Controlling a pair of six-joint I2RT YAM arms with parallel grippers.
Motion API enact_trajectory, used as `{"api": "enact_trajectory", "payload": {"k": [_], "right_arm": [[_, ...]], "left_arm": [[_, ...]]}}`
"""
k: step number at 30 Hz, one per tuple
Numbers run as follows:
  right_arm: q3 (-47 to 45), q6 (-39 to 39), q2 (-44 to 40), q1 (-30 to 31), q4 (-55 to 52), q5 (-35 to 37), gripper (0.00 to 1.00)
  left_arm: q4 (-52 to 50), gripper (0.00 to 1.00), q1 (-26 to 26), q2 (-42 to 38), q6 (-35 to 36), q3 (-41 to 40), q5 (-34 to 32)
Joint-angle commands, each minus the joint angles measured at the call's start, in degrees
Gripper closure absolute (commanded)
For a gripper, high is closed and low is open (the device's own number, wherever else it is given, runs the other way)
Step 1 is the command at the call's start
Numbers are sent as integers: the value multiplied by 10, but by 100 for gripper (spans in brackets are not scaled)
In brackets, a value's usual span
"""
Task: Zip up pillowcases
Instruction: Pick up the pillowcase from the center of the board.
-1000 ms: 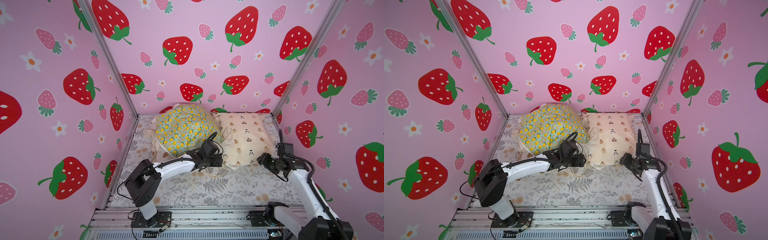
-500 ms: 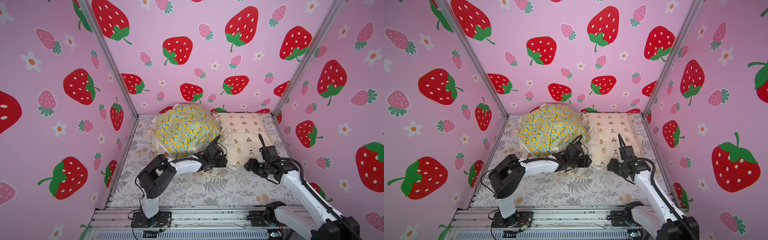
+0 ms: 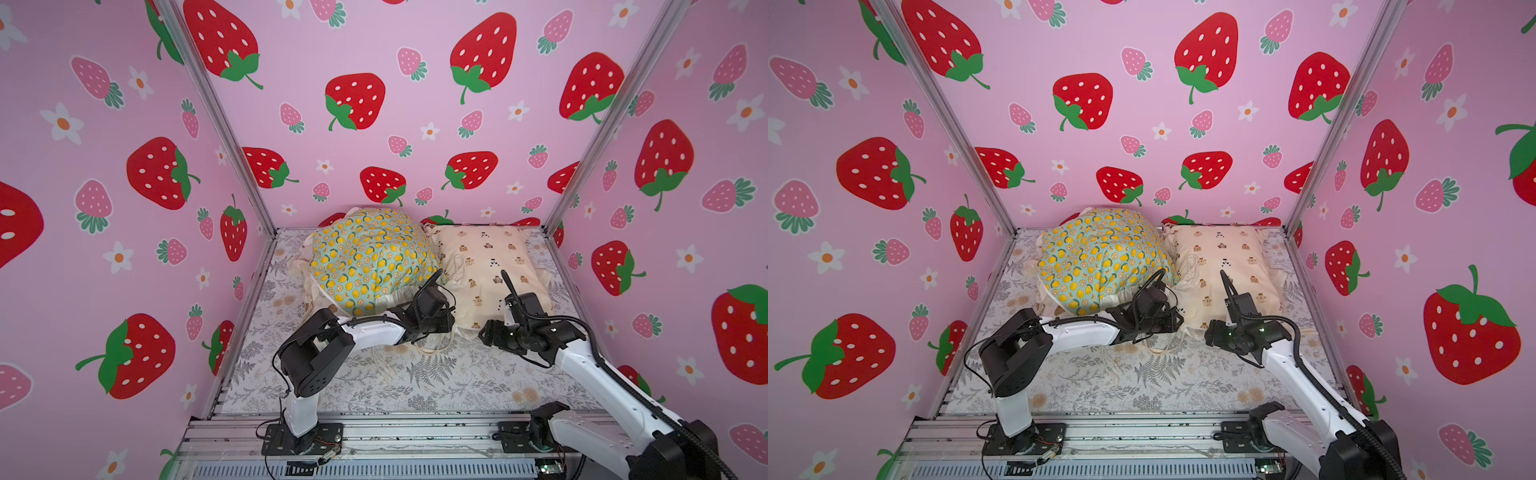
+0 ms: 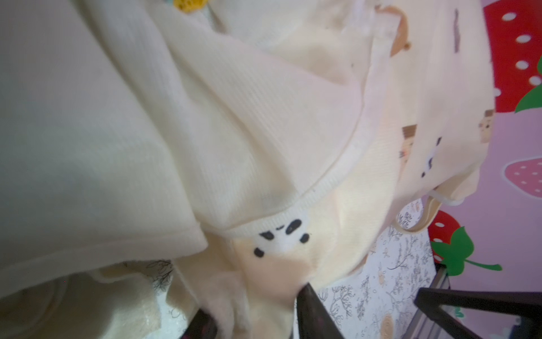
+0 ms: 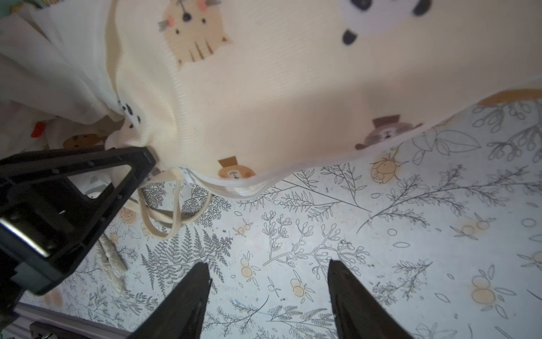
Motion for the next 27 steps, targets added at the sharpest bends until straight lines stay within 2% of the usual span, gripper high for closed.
{"api": "enact_trajectory", "payload": {"k": [1,4,8,10,16,19,27], "right_arm": [[-2,-21,9,11,23,-19,35],[3,-23,6,26,41,-39,40],[3,-18,15,30,57,-62,40],[2,-15,22,29,65,-74,40],[-3,-12,29,30,62,-60,39],[-2,-13,31,29,63,-58,39],[-3,-12,32,29,58,-50,39]], "left_arm": [[6,66,-5,-23,-23,4,-13],[8,74,-7,-32,-34,6,-17],[5,81,-12,-32,-38,10,-22],[-1,82,-12,-29,-46,8,-21],[-12,71,-12,-22,-53,-1,-16],[-10,70,-14,-11,-61,-1,1],[-24,79,-19,4,-74,8,-11]]}}
